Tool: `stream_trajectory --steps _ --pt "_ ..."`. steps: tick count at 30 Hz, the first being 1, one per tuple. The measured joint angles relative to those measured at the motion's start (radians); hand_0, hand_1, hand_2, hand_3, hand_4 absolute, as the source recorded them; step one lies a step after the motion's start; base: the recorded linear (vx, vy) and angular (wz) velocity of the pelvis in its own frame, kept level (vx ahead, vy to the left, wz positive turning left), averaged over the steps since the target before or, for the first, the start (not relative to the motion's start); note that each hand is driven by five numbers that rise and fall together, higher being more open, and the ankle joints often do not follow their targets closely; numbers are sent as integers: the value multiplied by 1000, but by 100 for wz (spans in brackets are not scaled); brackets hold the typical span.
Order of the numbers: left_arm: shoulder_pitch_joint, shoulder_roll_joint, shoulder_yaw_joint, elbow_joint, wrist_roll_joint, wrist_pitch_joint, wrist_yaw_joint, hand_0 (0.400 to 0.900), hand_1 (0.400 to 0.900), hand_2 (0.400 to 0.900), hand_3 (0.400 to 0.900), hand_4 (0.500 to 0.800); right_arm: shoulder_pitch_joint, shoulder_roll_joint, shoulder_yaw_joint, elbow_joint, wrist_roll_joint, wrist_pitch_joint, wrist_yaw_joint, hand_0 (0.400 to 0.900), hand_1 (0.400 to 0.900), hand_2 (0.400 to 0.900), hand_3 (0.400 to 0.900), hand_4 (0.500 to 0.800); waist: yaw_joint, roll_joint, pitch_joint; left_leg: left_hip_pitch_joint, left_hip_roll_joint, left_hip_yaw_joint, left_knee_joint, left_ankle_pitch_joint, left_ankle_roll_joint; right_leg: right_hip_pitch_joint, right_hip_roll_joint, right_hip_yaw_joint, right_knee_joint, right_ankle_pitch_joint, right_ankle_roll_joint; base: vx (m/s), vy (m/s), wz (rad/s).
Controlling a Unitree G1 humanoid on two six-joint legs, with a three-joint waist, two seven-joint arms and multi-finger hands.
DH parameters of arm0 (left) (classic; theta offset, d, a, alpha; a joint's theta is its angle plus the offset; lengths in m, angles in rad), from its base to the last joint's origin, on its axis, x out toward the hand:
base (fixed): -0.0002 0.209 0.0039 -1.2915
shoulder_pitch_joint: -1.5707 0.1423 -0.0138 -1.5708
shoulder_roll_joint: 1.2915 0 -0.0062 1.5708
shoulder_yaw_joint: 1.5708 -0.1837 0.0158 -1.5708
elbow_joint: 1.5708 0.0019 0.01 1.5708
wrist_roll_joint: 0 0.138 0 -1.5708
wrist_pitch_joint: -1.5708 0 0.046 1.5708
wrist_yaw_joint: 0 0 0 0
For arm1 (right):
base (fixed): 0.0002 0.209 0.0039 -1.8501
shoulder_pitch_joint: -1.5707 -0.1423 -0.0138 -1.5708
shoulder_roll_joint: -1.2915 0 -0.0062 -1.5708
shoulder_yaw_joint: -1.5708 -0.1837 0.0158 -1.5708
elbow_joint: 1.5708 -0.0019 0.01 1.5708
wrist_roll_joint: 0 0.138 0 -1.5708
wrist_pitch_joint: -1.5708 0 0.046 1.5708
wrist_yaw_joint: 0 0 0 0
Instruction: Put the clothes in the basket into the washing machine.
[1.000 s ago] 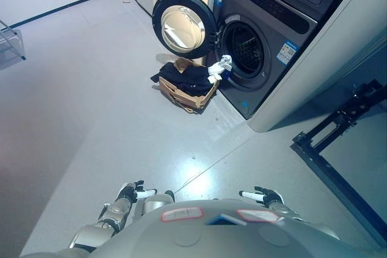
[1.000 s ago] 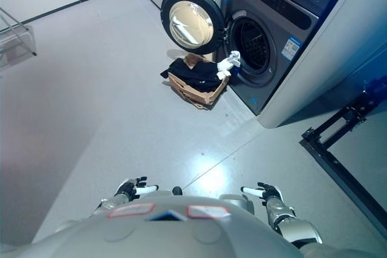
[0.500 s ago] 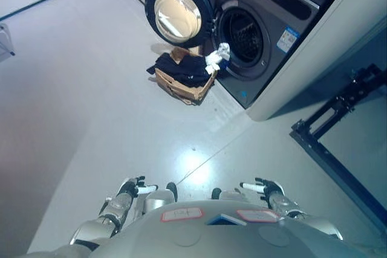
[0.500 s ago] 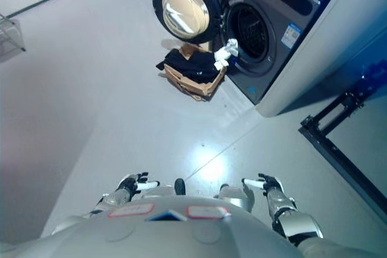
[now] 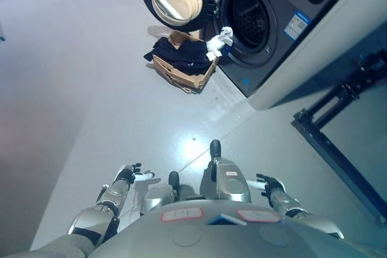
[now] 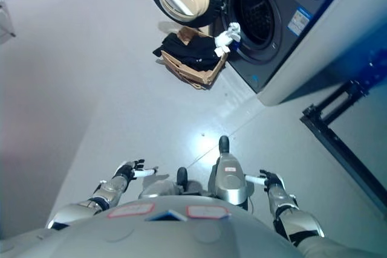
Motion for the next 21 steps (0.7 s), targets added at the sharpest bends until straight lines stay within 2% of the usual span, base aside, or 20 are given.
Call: stream_trajectory --steps 1,2,3,4,5,6,7,8,9,10,12,14,15,18,19,21 --pt "8 -9 1 1 0 0 -1 900 900 900 900 800 1 -3 -2 3 0 1 0 900 900 900 900 800 -1 18 -6 9 36 3 27 -19 -10 26 33 -3 -3 2 -4 543 -307 26" --pt "13 -10 1 5 0 0 -1 900 900 900 900 800 0 -2 3 6 0 -1 0 900 900 900 900 800 -3 8 -8 -4 48 6 125 -72 -50 55 46 -2 -11 23 -42 381 -255 17" --pt "28 -16 1 6 -2 0 0 900 900 900 900 800 -10 -6 3 6 0 -2 1 900 900 900 900 800 20 -2 -12 -35 41 15 254 -109 -81 81 67 3 -19 17 -100 446 -339 21" --pt "17 -21 -2 1 -7 0 0 900 900 900 900 800 -8 -8 4 1 0 -4 -1 900 900 900 900 800 33 -16 -27 -112 32 17 427 -123 -92 97 71 -5 -34 16 -121 172 -173 16" --pt "12 -30 1 -4 -33 -4 1 900 900 900 900 800 -16 -16 7 -12 1 -12 -4 900 900 900 900 800 53 -33 -33 -196 21 5 609 -117 -103 109 63 -13 -47 23 -151 213 -245 -1" --pt "-2 -35 3 -11 -44 -7 4 900 900 900 900 800 -29 -24 11 -12 1 -24 -3 900 900 900 900 800 63 -32 -32 -245 21 -8 730 -107 -114 129 71 -24 -58 27 -164 251 -223 -11" --pt "-2 -35 3 -11 -46 -7 2 900 900 900 900 800 -47 -26 6 -22 3 -27 -4 900 900 900 900 800 76 -30 -37 -277 16 -27 781 -48 -129 147 88 -29 -52 8 -180 364 -250 -30" --pt "-23 -29 3 -10 -48 -4 4 900 900 900 900 800 -57 -19 8 -27 10 -25 -11 900 900 900 900 800 77 -51 -28 -292 6 -32 847 10 -168 175 85 -22 -57 1 -186 212 -89 -22" --pt "-27 -28 3 -12 -49 -5 5 900 900 900 900 800 -77 -16 9 -28 10 -26 -16 900 900 900 900 800 89 -60 -24 -319 -2 -27 923 35 -156 204 90 -8 -71 -9 -201 329 -73 -41" --pt "-31 -32 2 -16 -51 -9 4 900 900 900 900 800 -81 -17 9 -25 11 -24 -23 900 900 900 900 800 98 -66 -19 -336 -1 -9 957 18 -137 215 90 -2 -77 -10 -209 345 -57 -27" --pt "-38 -34 3 -29 -68 -24 5 900 900 900 900 800 -110 -18 10 -9 24 -24 -26 900 900 900 900 800 118 -68 -4 -375 -6 56 878 -20 -93 240 88 19 -86 -26 -228 444 -20 -31" --pt "-57 -29 3 -41 -80 -26 8 900 900 900 900 800 -124 -17 11 -7 39 -22 -34 900 900 900 900 800 137 -62 24 -411 8 105 713 -19 -80 278 94 24 -121 -30 -229 505 86 -41" --pt "-61 -26 -1 -50 -79 -25 11 900 900 900 900 800 -124 -17 18 -10 39 -23 -38 900 900 900 900 800 148 -57 30 -412 15 118 552 -9 -82 299 104 30 -139 -35 -221 539 119 -47" --pt "-58 -25 15 -41 -81 -26 20 900 900 900 900 800 -129 -19 30 -8 39 -26 -41 900 900 900 900 800 181 -1 43 -393 73 114 108 107 -102 375 163 63 -191 -56 -228 511 120 -47" --pt "-57 -24 24 -33 -81 -26 22 900 900 900 900 800 -125 -15 34 -7 39 -26 -40 900 900 900 900 800 187 0 42 -390 76 119 25 128 -113 396 168 76 -188 -78 -229 494 159 -50" --pt "-51 -23 24 -34 -81 -27 23 900 900 900 900 800 -117 -11 37 -2 39 -26 -40 900 900 900 900 800 198 0 37 -392 79 146 16 144 -104 445 166 110 -184 -125 -216 407 162 -45"
